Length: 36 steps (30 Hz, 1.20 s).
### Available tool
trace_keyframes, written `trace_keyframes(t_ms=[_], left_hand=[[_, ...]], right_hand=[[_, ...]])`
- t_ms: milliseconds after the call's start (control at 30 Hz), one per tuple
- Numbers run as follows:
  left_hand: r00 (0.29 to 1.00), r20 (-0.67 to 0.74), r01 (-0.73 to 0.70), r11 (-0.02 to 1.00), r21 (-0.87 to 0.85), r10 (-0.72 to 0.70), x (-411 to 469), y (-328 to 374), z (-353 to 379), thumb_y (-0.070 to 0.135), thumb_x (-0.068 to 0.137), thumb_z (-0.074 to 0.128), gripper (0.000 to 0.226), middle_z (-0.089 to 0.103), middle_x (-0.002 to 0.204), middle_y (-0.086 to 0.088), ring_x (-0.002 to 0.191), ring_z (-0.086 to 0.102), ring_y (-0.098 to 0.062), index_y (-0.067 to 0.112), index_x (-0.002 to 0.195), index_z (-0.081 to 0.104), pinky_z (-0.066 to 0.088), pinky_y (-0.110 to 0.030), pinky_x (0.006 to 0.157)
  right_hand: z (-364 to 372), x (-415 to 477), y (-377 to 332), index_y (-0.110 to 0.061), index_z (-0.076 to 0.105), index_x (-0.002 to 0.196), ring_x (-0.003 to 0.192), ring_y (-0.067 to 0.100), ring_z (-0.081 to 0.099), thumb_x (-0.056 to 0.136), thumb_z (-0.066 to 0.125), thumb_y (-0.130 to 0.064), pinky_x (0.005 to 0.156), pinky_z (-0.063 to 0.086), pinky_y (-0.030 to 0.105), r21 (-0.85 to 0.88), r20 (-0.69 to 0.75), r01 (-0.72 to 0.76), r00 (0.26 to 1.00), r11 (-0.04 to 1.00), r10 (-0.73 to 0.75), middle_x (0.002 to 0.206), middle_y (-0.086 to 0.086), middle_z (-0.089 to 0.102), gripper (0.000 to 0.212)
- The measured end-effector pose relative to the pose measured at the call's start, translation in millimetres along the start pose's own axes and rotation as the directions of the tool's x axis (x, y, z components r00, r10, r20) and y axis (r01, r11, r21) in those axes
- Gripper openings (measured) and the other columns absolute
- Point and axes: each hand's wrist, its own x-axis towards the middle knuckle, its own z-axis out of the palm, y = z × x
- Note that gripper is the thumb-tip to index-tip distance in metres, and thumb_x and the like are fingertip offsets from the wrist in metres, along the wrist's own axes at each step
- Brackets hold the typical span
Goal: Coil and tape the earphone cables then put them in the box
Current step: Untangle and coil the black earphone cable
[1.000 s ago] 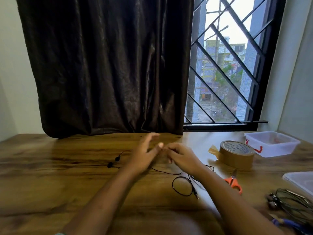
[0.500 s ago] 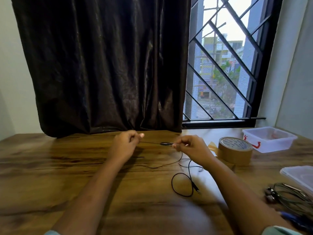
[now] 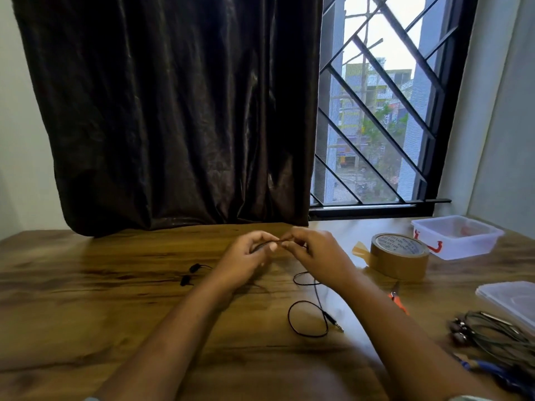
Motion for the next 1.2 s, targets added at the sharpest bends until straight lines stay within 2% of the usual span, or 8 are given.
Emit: trace_keyframes(t_ms=[267,400,467,567,667,833,967,1200], left_hand=[[0.657,-0.754,0.529,0.698,0.482,0.023,-7.2,-16.7,-88.1,0.027,0.099,0.041,0.028,0.064,0.103,-0.020,0.096,0.058,-0.039,0.010,0.109,0.062,0.038,-0.035,0.067],[0.766,-0.639,0.549,0.439,0.711,0.077,-10.0,-17.2,-84.1,0.025,0.088,0.055,0.026,0.061,0.112,-0.010,0.104,0.058,-0.031,0.018,0.113,0.059,0.047,-0.037,0.076],[0.859,-0.463,0.264,0.584,0.768,0.220,-4.1,-14.2,-60.3,0.026,0.090,0.055,0.024,0.059,0.113,-0.002,0.105,0.056,-0.022,0.021,0.113,0.059,0.043,-0.031,0.078],[0.961,-0.143,-0.155,0.889,0.431,0.237,-1.1,2.0,-6.7,0.036,0.095,0.048,0.023,0.060,0.107,0.010,0.096,0.056,-0.007,0.028,0.115,0.058,0.043,-0.024,0.075],[0.983,0.066,-0.183,0.967,0.180,0.174,-6.7,2.3,28.3,0.036,0.094,0.051,0.018,0.066,0.086,0.003,0.073,0.062,-0.011,0.033,0.111,0.056,0.051,-0.030,0.064],[0.955,-0.142,-0.201,0.920,0.336,0.261,5.7,-6.1,-0.6,0.022,0.096,0.048,0.024,0.060,0.065,0.010,0.062,0.055,-0.001,0.025,0.076,0.059,0.043,-0.021,0.059],[0.883,-0.457,-0.154,0.986,-0.070,0.106,8.6,-7.5,-42.5,0.013,0.100,0.038,0.031,0.044,0.054,0.010,0.044,0.039,0.001,0.015,0.074,0.055,0.029,-0.010,0.042],[0.957,-0.272,-0.166,0.579,-0.798,-0.101,-2.1,-2.2,-71.3,0.047,0.098,0.024,0.043,0.072,0.080,-0.001,0.051,0.058,-0.009,0.024,0.113,0.058,0.044,-0.016,0.045]], right_hand=[[-24.3,-8.6,30.7,-0.029,0.062,0.101,0.089,0.029,0.064,0.099,0.036,-0.047,0.065,0.044,0.033,-0.456,-0.101,-0.327,0.943,0.828,0.316,0.097,0.003,0.069,0.031],[-19.2,-7.3,23.7,-0.024,0.056,0.095,0.083,0.029,0.064,0.100,0.028,-0.047,0.060,0.043,0.033,-0.431,-0.136,-0.300,0.954,0.851,0.268,0.089,0.002,0.068,0.037],[-13.3,-4.1,11.3,-0.022,0.053,0.096,0.082,0.031,0.063,0.101,0.027,-0.045,0.058,0.036,0.033,-0.432,-0.120,-0.246,0.969,0.868,0.214,0.087,0.005,0.067,0.035],[-2.5,-2.4,-5.1,-0.022,0.049,0.104,0.087,0.033,0.063,0.102,0.029,-0.040,0.061,0.035,0.034,-0.477,-0.041,-0.170,0.984,0.862,0.171,0.092,0.008,0.067,0.027],[2.9,-3.7,-9.7,-0.018,0.045,0.112,0.093,0.034,0.063,0.100,0.035,-0.032,0.062,0.034,0.033,-0.519,0.027,-0.147,0.982,0.842,0.188,0.100,0.009,0.066,0.021],[-5.2,-4.2,6.1,-0.019,0.045,0.111,0.084,0.035,0.064,0.104,0.026,-0.033,0.060,0.036,0.033,-0.513,-0.106,-0.238,0.971,0.825,0.215,0.091,0.009,0.068,0.024],[-11.1,-6.4,17.8,-0.019,0.046,0.108,0.078,0.034,0.062,0.103,0.031,-0.027,0.056,0.030,0.032,-0.477,-0.186,-0.333,0.943,0.814,0.277,0.085,0.008,0.066,0.018],[-11.7,-8.9,28.8,-0.018,0.052,0.099,0.088,0.034,0.062,0.102,0.029,-0.041,0.062,0.032,0.032,-0.390,-0.160,-0.414,0.910,0.823,0.382,0.095,0.010,0.067,0.033]])
